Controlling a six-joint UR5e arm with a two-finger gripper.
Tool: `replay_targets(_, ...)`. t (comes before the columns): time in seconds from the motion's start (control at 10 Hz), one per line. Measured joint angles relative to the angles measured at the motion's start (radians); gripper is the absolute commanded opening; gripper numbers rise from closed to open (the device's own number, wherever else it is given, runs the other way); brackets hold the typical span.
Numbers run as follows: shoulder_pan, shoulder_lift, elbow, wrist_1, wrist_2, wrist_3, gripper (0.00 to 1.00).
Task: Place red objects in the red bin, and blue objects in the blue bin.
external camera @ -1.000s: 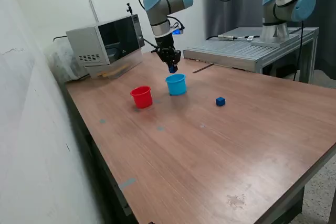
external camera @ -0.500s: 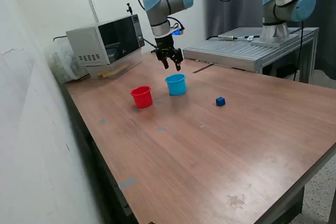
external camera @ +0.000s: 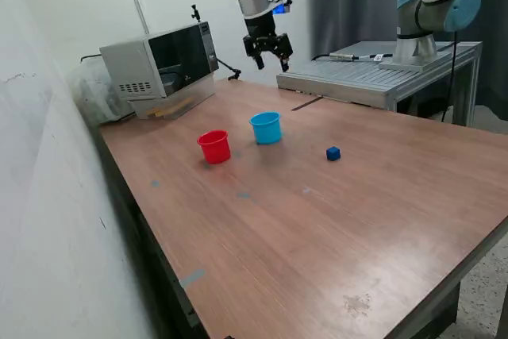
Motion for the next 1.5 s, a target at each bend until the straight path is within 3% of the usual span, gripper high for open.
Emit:
replay_targets(0.2, 0.087, -0.117, 0.091, 0.051, 0.011, 0.069, 1.00)
replay_targets(0.4, 0.136, -0.190, 0.199, 0.005, 0.086, 0.196, 1.00)
replay_targets(0.7, 0.148, -0.228, 0.316, -0.199, 0.237, 0.277, 1.00)
replay_targets(0.9, 0.151, -0.166, 0.365, -0.408, 0.284, 0.331, 1.00)
replay_targets(1.1, 0.158, -0.046, 0.380, -0.553, 0.264, 0.427, 1.00)
replay_targets(1.3, 0.193, 0.064, 0.355, -0.609, 0.235, 0.473, 1.00)
replay_targets(1.5, 0.241, 0.129, 0.310, -0.626, 0.171, 0.552, 1.00)
